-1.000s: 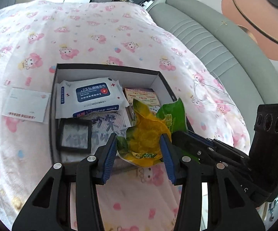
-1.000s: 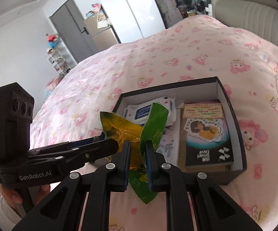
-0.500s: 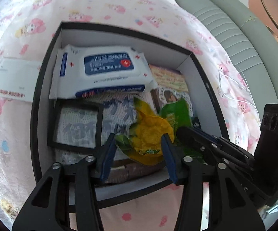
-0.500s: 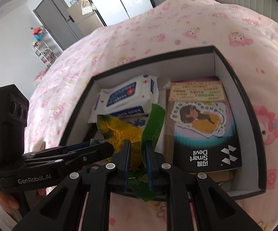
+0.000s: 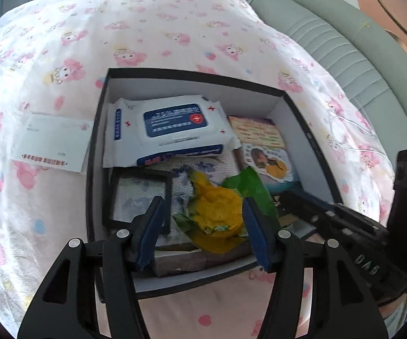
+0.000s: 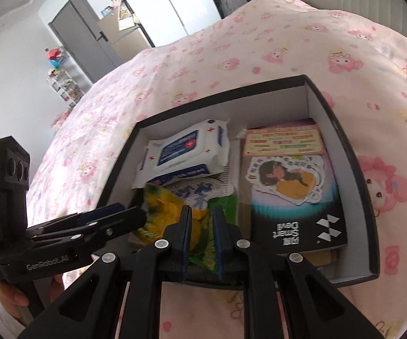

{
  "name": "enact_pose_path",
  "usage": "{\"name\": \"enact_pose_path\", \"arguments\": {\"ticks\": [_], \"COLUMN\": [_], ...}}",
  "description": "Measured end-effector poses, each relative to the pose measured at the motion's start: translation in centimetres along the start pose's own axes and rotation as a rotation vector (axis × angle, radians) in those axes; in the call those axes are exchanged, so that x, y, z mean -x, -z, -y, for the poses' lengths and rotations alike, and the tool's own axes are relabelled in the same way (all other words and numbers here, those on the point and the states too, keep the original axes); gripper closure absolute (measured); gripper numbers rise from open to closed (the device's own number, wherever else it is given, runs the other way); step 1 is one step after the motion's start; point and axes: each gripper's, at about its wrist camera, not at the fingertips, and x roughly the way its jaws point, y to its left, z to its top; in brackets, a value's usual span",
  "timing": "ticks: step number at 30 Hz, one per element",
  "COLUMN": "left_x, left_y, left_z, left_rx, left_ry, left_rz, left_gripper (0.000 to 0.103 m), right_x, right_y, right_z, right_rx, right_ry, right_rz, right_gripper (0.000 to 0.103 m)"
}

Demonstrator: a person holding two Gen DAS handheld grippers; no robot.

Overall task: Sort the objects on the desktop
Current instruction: 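Lower the snack bag into the box and open the left tool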

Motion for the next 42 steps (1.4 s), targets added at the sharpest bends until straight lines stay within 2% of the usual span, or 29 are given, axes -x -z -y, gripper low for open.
{"name": "enact_pose_path", "arguments": {"ticks": [2, 6, 7, 9, 11, 14, 16, 19, 22, 24, 26, 33, 36, 39, 42], "left_x": [-0.5, -1.8, -1.9, -1.9, -1.6, -0.9, 0.3, 0.9, -0.3, -1.7, -2.7, -3.6, -3.5, -2.9, -1.1], "left_y": [0.1, 0.4, 0.5, 0.5, 0.3, 0.2, 0.2, 0.3, 0.3, 0.4, 0.6, 1.2, 1.3, 1.2, 0.7], "left_z": [0.1, -0.7, -1.0, -1.7, -1.9, -2.2, -2.2, -1.3, -0.4, -0.6, -0.9, -1.5, -1.1, -1.1, -1.4], "left_rx": [-0.012, -0.006, 0.003, 0.02, 0.022, 0.042, 0.059, 0.032, 0.002, 0.011, 0.026, 0.095, 0.091, 0.106, 0.113], "left_ry": [-0.02, -0.133, -0.144, -0.166, -0.169, -0.136, -0.063, 0.01, 0.009, -0.024, -0.044, 0.012, 0.005, 0.034, 0.057], "left_rz": [-0.017, -0.061, -0.068, -0.081, -0.085, -0.064, -0.012, 0.026, -0.006, -0.053, -0.091, -0.123, -0.124, -0.116, -0.035], "left_gripper": [0.047, 0.06, 0.061, 0.07, 0.07, 0.07, 0.07, 0.07, 0.07, 0.07, 0.065, 0.066, 0.066, 0.066, 0.066], "right_x": [-0.6, -1.6, -1.7, -1.7, -1.6, -1.3, -0.9, -0.5, -0.7, -0.8, -0.7, 0.4, 0.6, 0.7, 0.7], "right_y": [0.2, 0.7, 0.8, 0.9, 0.8, 0.5, 0.4, 0.4, 0.5, 0.6, 0.8, 0.9, 0.8, 0.8, 1.0], "right_z": [-0.4, -0.9, -1.0, -1.2, -1.3, -1.3, -1.3, -1.4, -1.5, -1.6, -1.6, -2.0, -2.3, -2.5, -2.8], "right_rx": [0.016, 0.026, 0.027, 0.031, 0.031, 0.028, 0.02, 0.021, 0.023, 0.019, 0.015, 0.027, 0.028, 0.031, 0.044], "right_ry": [0.002, 0.0, -0.001, 0.0, 0.005, 0.012, 0.009, 0.002, 0.01, 0.018, 0.019, 0.048, 0.05, 0.047, 0.059], "right_rz": [-0.024, -0.06, -0.06, -0.065, -0.065, -0.06, -0.049, -0.043, -0.053, -0.058, -0.06, -0.036, -0.029, -0.029, -0.031], "right_gripper": [0.091, 0.091, 0.091, 0.091, 0.091, 0.091, 0.091, 0.091, 0.091, 0.091, 0.091, 0.091, 0.091, 0.091, 0.091]}}
